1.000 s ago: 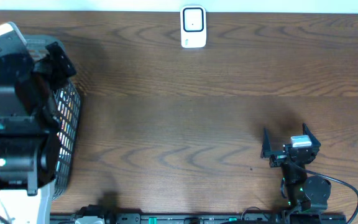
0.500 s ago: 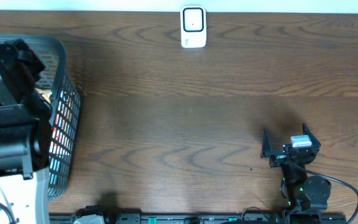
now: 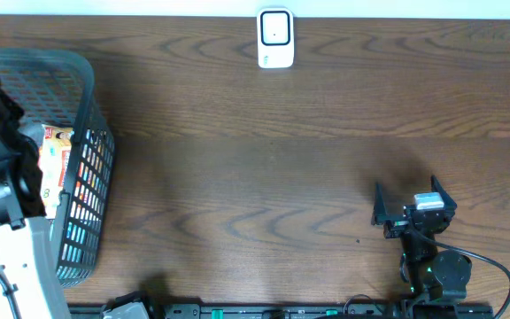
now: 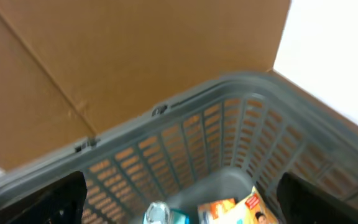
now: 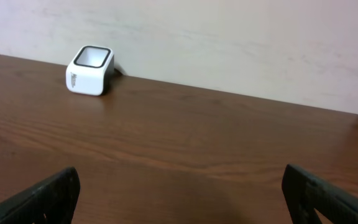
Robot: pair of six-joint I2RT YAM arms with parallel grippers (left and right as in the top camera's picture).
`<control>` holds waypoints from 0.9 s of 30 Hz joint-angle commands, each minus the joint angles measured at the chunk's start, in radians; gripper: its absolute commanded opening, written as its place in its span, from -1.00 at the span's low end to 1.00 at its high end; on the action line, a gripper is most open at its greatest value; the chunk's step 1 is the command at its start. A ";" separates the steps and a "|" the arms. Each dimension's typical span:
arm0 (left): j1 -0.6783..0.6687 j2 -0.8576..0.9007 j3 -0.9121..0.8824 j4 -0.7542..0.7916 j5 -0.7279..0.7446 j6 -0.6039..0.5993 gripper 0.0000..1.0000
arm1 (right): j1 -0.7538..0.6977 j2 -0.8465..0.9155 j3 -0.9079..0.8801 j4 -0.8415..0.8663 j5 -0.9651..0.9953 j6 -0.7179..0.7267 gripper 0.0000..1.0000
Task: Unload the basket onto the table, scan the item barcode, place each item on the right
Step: 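Move the left gripper over the basket and reach down inside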
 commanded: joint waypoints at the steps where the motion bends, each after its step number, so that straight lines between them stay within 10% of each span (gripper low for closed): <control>1: 0.052 0.024 0.018 -0.027 0.067 -0.086 0.96 | 0.003 -0.005 -0.001 -0.004 0.004 0.000 0.98; 8: 0.130 0.056 0.018 -0.055 0.077 -0.113 0.96 | 0.003 -0.005 -0.001 -0.004 0.004 -0.001 0.99; 27: 0.253 0.327 0.017 -0.322 0.089 -0.642 0.96 | 0.003 -0.005 -0.001 -0.005 0.004 -0.001 0.99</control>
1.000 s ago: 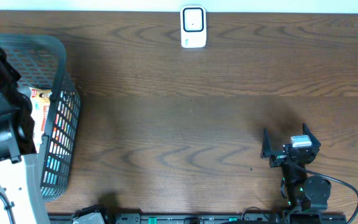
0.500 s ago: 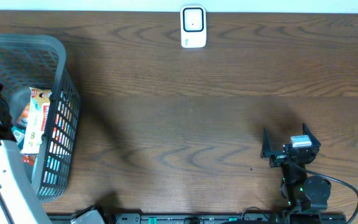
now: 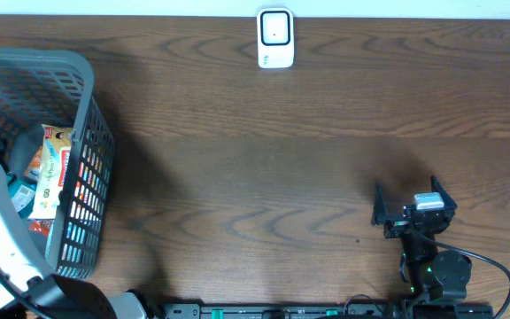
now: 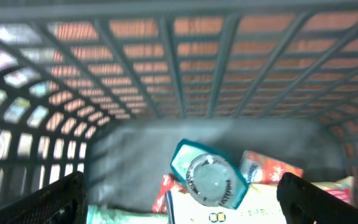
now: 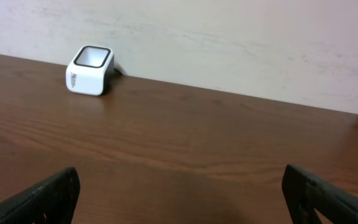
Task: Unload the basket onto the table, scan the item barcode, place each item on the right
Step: 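Move the left gripper over the basket and reach down inside, then grasp the teal Listerine bottle in the basket with the left gripper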
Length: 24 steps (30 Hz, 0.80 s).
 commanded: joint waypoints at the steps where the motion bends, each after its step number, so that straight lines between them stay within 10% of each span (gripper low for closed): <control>1: 0.024 0.041 0.017 -0.072 -0.001 -0.188 0.96 | 0.003 -0.005 -0.001 -0.004 0.004 0.000 0.99; 24: 0.089 0.182 0.017 -0.035 0.147 -0.062 0.96 | 0.003 -0.005 -0.001 -0.005 0.004 -0.001 0.98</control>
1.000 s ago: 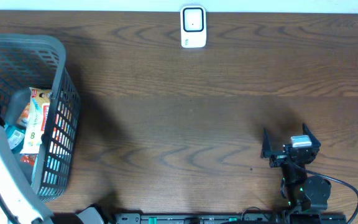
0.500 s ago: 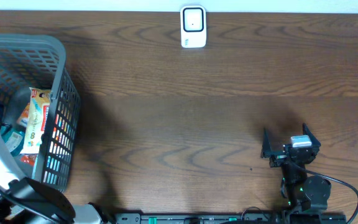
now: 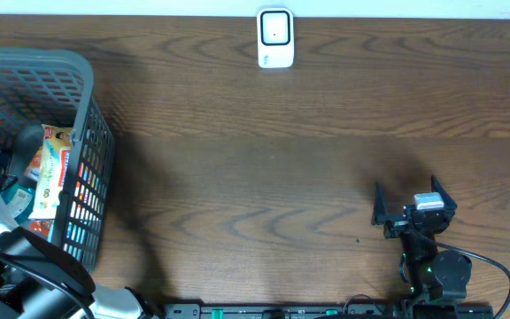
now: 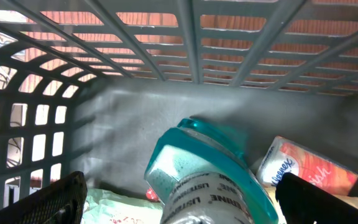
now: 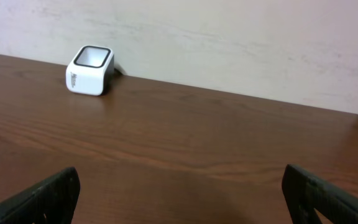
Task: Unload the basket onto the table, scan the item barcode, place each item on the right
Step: 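Grasp the teal Listerine bottle in the basket with the left gripper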
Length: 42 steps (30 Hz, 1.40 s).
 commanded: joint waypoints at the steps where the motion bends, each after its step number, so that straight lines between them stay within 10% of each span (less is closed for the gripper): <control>1: 0.003 -0.002 0.016 -0.001 0.011 0.013 0.96 | 0.003 -0.005 -0.001 -0.004 0.004 -0.001 0.99; 18: 0.003 0.096 0.014 0.008 0.012 0.063 0.98 | 0.003 -0.005 -0.001 -0.004 0.004 -0.001 0.99; 26: 0.003 0.087 0.015 0.009 0.011 0.105 0.40 | 0.003 -0.005 -0.001 -0.004 0.004 -0.001 0.99; 42: 0.003 -0.172 0.017 0.040 0.012 0.104 0.36 | 0.003 -0.005 -0.001 -0.004 0.004 -0.001 0.99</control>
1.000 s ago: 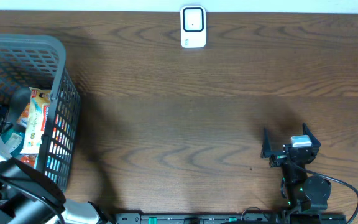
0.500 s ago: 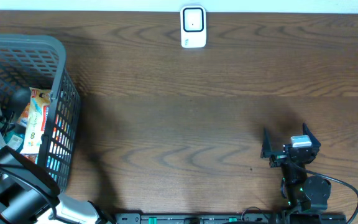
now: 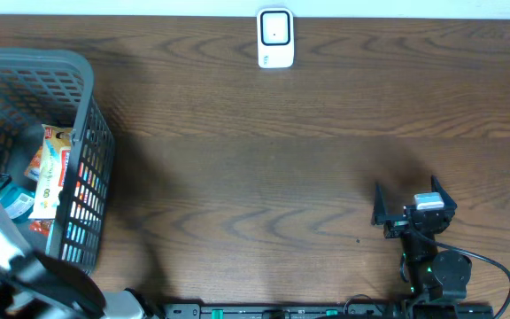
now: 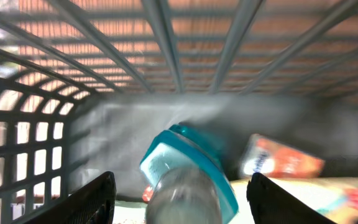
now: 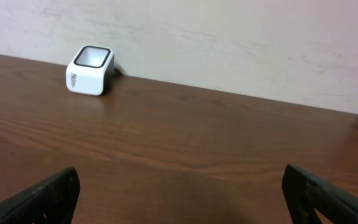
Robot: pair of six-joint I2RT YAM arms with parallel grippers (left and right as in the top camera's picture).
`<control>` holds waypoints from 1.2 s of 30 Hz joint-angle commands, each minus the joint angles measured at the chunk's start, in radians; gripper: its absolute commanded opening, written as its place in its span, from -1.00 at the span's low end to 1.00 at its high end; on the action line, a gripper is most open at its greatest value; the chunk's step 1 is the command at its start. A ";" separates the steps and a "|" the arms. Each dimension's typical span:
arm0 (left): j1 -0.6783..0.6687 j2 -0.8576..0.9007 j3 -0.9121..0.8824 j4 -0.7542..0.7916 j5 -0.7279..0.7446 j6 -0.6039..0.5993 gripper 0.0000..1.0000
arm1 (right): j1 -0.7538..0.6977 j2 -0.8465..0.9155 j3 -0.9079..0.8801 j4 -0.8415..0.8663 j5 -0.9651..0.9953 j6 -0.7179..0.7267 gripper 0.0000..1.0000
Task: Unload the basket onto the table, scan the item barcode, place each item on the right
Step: 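Grasp the teal Listerine bottle in the basket with the left gripper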
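Note:
A clear bottle with a teal cap (image 4: 188, 177) lies in the grey basket (image 3: 78, 80) among other goods. My left gripper (image 4: 182, 190) is down inside the basket, open, with one finger on each side of the bottle and a small gap showing at both sides. In the overhead view the white left arm covers the gripper, and a bit of teal (image 3: 16, 202) shows beside it. The white scanner (image 3: 274, 38) stands at the table's far edge, also seen in the right wrist view (image 5: 90, 70). My right gripper (image 3: 412, 202) rests open over bare wood.
The basket's lattice wall (image 4: 166, 62) stands close ahead of the left gripper. An orange-and-white packet (image 3: 56, 168) and a red-orange pack (image 4: 281, 158) lie next to the bottle. A pale wall (image 5: 229, 37) runs behind the scanner.
The left gripper's fingers stand closer together on either side of the teal-capped bottle than before. The left wrist view is blurred. The right arm and scanner have not moved.
The left gripper was open above the basket's rim. Then it was inside the basket, over the teal-capped bottle. Then it was close upon the bottle with fingers wide, and now they flank it narrowly. The right arm stayed still throughout.

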 commanded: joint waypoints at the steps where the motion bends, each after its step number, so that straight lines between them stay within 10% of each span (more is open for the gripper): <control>1: 0.003 -0.091 0.011 0.013 -0.009 0.017 0.36 | 0.003 -0.005 -0.001 -0.004 0.004 0.000 0.99; 6: 0.003 -0.126 0.011 -0.021 -0.009 -0.109 1.00 | 0.003 -0.005 -0.001 -0.004 0.004 -0.001 0.99; 10: 0.003 -0.082 0.009 -0.121 0.061 -0.488 0.96 | 0.003 -0.005 -0.001 -0.004 0.004 0.000 0.99; 14: 0.000 -0.032 0.009 -0.117 0.121 -0.558 0.96 | 0.003 -0.005 -0.001 -0.004 0.004 -0.001 0.98; 31: 0.001 0.179 0.009 -0.079 0.096 -0.595 0.99 | 0.003 -0.005 -0.001 -0.004 0.004 0.000 0.98; 36: 0.001 0.192 0.009 -0.082 0.033 -0.542 0.38 | 0.003 -0.005 -0.001 -0.004 0.004 -0.001 0.99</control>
